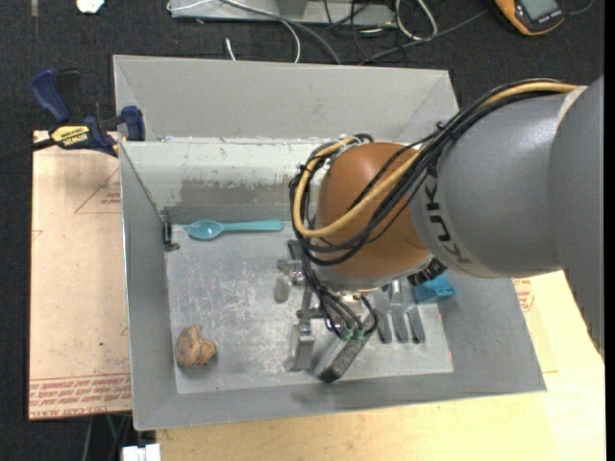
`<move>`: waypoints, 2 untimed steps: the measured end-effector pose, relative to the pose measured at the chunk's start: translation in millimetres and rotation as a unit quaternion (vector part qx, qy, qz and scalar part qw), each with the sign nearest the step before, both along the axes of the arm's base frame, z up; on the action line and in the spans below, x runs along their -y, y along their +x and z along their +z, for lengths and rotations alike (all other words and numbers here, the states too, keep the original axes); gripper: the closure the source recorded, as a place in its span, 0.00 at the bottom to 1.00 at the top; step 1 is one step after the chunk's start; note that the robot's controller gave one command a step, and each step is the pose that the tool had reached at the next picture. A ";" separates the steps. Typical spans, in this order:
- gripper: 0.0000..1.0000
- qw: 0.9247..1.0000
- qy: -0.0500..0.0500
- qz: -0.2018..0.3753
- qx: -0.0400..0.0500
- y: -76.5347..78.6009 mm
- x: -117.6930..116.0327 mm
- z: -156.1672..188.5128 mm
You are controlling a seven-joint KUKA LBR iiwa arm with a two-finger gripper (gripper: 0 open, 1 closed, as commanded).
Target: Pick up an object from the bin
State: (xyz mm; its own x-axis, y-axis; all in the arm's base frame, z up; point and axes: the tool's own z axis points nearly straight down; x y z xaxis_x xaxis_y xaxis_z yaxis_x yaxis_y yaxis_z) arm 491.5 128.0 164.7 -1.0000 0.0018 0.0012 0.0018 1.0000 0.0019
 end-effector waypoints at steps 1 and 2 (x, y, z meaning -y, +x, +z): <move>0.00 1.000 0.000 0.000 0.000 0.0 0.0 0.0; 0.00 1.000 0.002 0.007 0.007 4.7 10.2 -18.3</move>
Offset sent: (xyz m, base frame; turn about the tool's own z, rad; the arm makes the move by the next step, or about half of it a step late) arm 0.0096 -0.0599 -0.0947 -0.0275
